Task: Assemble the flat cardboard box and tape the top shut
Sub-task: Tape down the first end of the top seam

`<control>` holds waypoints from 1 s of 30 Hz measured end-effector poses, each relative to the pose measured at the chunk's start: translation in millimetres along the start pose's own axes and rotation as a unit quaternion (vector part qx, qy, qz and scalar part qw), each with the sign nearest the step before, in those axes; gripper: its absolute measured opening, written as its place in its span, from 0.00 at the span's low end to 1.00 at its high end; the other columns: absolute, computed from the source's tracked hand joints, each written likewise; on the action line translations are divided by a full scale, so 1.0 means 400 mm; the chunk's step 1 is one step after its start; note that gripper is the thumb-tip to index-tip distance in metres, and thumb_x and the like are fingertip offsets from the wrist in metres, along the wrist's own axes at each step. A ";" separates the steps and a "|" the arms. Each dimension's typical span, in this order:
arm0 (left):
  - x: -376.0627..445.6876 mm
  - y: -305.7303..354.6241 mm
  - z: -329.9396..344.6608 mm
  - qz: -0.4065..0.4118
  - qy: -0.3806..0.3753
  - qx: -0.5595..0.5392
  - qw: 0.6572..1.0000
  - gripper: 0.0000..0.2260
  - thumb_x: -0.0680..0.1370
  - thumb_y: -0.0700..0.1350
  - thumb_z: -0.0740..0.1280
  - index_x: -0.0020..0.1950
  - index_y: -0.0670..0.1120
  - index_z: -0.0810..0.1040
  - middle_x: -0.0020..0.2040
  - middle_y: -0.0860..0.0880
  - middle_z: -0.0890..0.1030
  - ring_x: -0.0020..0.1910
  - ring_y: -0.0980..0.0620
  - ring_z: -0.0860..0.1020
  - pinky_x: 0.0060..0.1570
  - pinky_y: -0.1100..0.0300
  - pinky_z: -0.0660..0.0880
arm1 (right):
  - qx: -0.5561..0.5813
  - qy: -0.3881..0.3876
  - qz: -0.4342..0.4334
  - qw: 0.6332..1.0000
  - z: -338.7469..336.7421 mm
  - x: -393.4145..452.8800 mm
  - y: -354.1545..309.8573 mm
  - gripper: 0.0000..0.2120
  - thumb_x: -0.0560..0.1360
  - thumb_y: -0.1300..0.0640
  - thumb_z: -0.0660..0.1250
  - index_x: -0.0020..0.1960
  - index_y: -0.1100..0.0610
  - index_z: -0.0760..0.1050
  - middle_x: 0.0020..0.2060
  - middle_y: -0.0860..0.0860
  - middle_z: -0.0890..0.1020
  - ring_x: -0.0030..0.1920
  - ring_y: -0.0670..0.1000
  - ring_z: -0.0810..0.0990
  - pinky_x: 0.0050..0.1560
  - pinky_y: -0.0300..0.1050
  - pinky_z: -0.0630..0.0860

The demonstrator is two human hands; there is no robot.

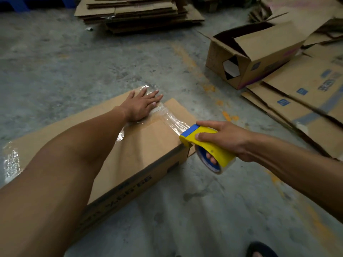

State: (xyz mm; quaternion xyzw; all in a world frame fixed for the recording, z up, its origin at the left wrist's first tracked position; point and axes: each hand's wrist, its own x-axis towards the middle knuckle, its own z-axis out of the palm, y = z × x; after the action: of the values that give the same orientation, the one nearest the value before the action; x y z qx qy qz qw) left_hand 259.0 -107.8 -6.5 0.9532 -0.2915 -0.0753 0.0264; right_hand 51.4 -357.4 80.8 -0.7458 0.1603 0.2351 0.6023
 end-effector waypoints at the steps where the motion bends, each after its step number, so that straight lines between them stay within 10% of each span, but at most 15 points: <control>1: 0.000 0.013 -0.004 -0.014 -0.004 0.001 1.000 0.22 0.84 0.54 0.46 0.78 0.60 0.49 0.80 0.57 0.48 0.79 0.46 0.44 0.72 0.37 0.45 | 0.005 0.003 -0.005 1.000 0.000 -0.007 0.005 0.27 0.78 0.60 0.68 0.74 0.48 0.66 0.25 0.60 0.77 0.19 0.54 0.75 0.22 0.42 0.75; 9: -0.117 0.204 0.028 0.138 0.025 -0.049 0.989 0.25 0.81 0.55 0.46 0.78 0.53 0.59 0.78 0.54 0.58 0.78 0.52 0.51 0.75 0.47 0.46 | 0.049 0.041 -0.031 0.997 0.018 0.006 0.017 0.25 0.77 0.61 0.68 0.72 0.53 0.69 0.28 0.60 0.76 0.16 0.51 0.73 0.18 0.39 0.73; 14: -0.112 0.177 0.035 0.125 0.031 -0.049 0.990 0.25 0.82 0.56 0.43 0.78 0.55 0.57 0.78 0.54 0.58 0.79 0.51 0.50 0.74 0.48 0.46 | 0.042 0.043 -0.033 0.998 0.031 0.024 -0.003 0.26 0.77 0.60 0.69 0.74 0.52 0.68 0.38 0.64 0.78 0.18 0.52 0.75 0.21 0.41 0.76; 26: -0.108 0.164 0.044 0.128 0.040 -0.020 0.991 0.23 0.82 0.56 0.44 0.78 0.59 0.56 0.78 0.55 0.61 0.78 0.50 0.52 0.74 0.47 0.47 | -0.013 0.009 -0.012 1.000 -0.011 -0.033 0.048 0.27 0.78 0.60 0.68 0.74 0.47 0.66 0.27 0.60 0.78 0.20 0.54 0.76 0.23 0.44 0.76; 30: -0.110 0.175 0.035 0.117 0.044 -0.022 0.992 0.22 0.83 0.54 0.45 0.77 0.57 0.59 0.77 0.55 0.62 0.78 0.51 0.53 0.74 0.46 0.48 | -0.172 0.054 -0.007 0.984 0.019 0.038 0.085 0.23 0.77 0.58 0.68 0.71 0.54 0.70 0.46 0.62 0.81 0.32 0.53 0.84 0.33 0.45 0.81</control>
State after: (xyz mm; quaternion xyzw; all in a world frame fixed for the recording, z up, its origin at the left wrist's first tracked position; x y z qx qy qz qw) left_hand 182.2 -141.2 -7.9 0.9143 -0.3975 -0.0366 0.0691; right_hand 45.1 -357.0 43.4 -0.8508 0.1448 0.2147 0.4573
